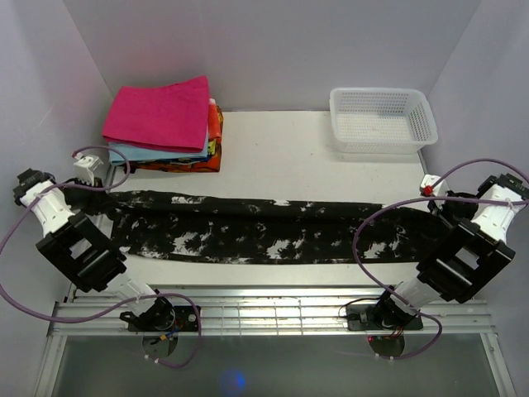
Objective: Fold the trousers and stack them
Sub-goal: Fold the trousers
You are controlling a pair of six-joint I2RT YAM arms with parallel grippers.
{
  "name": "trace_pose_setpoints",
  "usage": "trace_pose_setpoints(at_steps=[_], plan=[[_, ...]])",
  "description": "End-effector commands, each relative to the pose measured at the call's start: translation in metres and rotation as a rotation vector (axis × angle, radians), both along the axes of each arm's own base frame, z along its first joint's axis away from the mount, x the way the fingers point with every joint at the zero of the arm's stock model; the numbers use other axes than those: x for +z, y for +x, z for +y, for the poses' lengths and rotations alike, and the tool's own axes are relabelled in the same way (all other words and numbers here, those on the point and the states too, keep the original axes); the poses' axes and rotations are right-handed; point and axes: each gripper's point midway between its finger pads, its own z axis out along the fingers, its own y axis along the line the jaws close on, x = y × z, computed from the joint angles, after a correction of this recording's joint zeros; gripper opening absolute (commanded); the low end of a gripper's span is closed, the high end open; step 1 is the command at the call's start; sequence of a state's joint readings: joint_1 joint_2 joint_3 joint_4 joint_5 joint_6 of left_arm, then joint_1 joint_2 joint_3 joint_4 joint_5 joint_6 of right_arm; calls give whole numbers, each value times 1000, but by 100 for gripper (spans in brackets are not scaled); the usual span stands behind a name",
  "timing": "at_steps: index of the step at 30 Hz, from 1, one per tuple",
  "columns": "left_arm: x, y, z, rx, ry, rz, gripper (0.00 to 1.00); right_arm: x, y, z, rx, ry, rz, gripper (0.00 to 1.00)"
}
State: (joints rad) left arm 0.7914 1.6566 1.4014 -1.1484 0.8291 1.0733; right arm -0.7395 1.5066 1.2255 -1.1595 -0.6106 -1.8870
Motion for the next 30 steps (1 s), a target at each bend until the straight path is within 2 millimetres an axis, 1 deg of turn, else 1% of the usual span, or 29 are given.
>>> trace_pose_setpoints(at_steps=[1,2,3,4,5,6,7,8,9,10,11,12,13,14,15,16,17,18,19,20,21,23,24,25,27,28,29,30], plan=[[2,-25,66,74,207,-105,0,-11,-18,-59,-19,-212,-21,8],[-6,-33,65,27,228,-107,0,-19,-23,-58,-10,-211,-8,8],[-28,-48,54,23,181,-58,0,-25,-25,-60,-7,-233,-9,8],[-42,-55,50,8,173,-29,0,-47,-39,-52,12,-224,40,8],[-58,-66,47,-7,179,21,0,-57,-44,-49,24,-230,52,8],[-73,-74,43,-56,192,41,0,-65,-43,-53,31,-269,36,8],[-96,-88,27,-79,154,88,0,-88,-58,-42,44,-257,84,8],[-111,-95,23,-93,142,121,0,-97,-62,-40,80,-282,86,8],[-124,-102,25,-106,164,156,0,-105,-67,-39,86,-299,94,8],[-132,-107,23,-111,156,183,4,-112,-68,-47,89,-353,97,8],[-140,-111,20,-115,138,209,15,-119,-73,-44,81,-348,112,13],[-140,-112,24,-107,146,223,43,-118,-73,-46,69,-353,120,38],[-136,-111,30,-70,141,216,58,-116,-75,-46,31,-324,137,55],[-124,-109,36,-60,140,191,97,-102,-65,-55,13,-334,114,83],[-109,-106,40,-39,135,132,98,-94,-61,-56,6,-318,110,86],[-99,-105,42,-64,151,99,98,-85,-57,-54,-7,-283,96,89],[-84,-105,40,-75,140,89,98,-77,-62,-42,-5,-216,123,90],[-73,-104,40,-81,147,70,98,-55,-51,-49,-12,-221,87,91],[-62,-102,37,-90,134,46,98,-44,-47,-43,-13,-182,68,91],[-52,-107,25,-131,101,40,98,-37,-52,-34,-15,-135,87,91],[-39,-103,28,-145,122,17,98,-22,-45,-38,-22,-145,63,91],[-21,-101,29,-122,161,-14,98,-11,-44,-36,-37,-123,62,91],[-15,-101,29,-136,197,-32,98,-8,-48,-31,-44,-92,83,91],[-8,-104,24,-149,245,-51,98,1,-45,-35,-67,-88,77,91],[-2,-106,19,-167,284,-76,98,3,-48,-30,-87,-32,116,90],[3,-103,19,-155,285,-92,98,8,-45,-32,-142,-5,123,89],[9,-97,17,-132,256,-119,98,9,-43,-32,-168,14,129,89],[14,-92,14,-80,198,-107,98,7,-42,-32,-196,43,147,88]])
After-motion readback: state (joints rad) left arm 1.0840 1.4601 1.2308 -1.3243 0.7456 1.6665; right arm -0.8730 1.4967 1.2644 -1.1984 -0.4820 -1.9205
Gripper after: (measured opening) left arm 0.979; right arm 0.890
